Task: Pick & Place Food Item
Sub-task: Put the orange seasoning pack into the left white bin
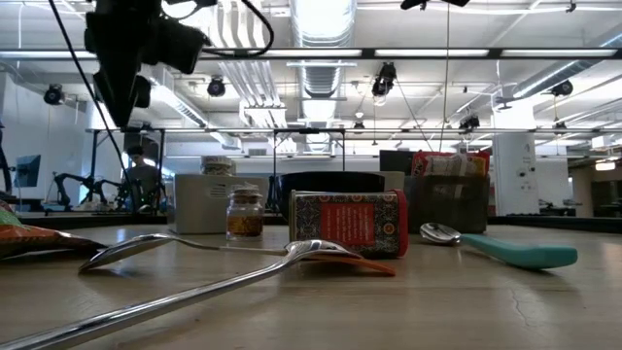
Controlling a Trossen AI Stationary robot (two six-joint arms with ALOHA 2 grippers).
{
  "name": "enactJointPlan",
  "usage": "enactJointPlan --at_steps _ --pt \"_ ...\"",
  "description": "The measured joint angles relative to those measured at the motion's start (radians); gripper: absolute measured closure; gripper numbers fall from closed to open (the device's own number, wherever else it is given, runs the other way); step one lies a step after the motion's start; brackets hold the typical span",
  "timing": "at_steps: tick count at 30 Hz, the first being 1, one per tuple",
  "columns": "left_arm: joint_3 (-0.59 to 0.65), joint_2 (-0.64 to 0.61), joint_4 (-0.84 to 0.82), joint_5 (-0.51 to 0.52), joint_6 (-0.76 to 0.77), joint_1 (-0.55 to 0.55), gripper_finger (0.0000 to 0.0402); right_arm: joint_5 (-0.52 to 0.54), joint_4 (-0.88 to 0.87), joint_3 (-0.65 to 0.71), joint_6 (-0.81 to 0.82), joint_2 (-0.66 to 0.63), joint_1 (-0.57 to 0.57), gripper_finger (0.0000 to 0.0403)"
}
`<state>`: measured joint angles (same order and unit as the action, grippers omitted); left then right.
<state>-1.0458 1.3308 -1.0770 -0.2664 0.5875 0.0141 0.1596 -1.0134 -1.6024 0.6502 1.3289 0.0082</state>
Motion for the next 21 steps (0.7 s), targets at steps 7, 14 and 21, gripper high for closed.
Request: enactJointPlan --at_steps 7,14,21 --pt "0.151 -0.003 0.066 -0.024 0.160 0.003 0.0177 -0.014 -0.002 0.000 0.001 0.000 0.007 0.0090" --pt "0.279 -0.003 0.248 -0.157 0.259 0.043 0.0177 -0.014 -0.006 0.000 0.004 0.000 0.036 0.0090" --pt "0.342 -0.003 0.396 -0.180 0.334 0.110 0.0177 -0.010 -0.008 0.000 0.012 0.000 0.047 0.0090"
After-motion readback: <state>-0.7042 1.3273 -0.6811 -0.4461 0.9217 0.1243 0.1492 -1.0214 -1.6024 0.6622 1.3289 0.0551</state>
